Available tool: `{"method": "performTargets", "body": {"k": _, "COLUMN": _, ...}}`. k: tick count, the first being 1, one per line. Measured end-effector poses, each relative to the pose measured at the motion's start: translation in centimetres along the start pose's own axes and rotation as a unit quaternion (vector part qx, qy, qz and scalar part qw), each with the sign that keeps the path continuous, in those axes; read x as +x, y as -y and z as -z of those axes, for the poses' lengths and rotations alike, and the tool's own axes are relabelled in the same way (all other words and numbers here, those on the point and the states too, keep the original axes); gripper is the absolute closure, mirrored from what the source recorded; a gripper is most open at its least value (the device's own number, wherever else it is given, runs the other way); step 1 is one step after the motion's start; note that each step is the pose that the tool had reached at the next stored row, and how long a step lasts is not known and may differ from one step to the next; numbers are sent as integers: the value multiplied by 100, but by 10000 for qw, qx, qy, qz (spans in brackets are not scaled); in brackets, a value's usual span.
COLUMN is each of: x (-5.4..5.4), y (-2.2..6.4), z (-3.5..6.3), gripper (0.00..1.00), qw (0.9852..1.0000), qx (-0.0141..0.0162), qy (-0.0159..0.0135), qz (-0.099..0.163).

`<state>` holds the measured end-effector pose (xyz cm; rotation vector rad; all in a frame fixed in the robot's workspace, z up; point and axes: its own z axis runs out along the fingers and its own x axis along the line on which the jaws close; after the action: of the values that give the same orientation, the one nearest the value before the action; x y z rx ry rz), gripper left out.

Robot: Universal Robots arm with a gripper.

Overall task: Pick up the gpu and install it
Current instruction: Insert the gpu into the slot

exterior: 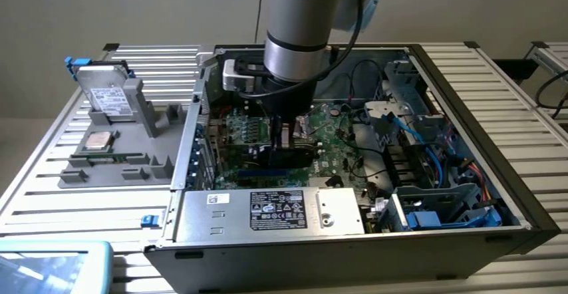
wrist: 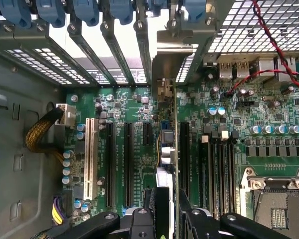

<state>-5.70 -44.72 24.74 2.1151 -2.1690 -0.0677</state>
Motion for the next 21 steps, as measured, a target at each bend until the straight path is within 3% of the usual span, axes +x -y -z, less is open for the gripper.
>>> {"method": "performTargets", "body": {"k": 21, "x": 12, "y": 0, "z": 65, "gripper": 72, "qw": 10000, "qx": 0, "qy": 0, "qz": -1}}
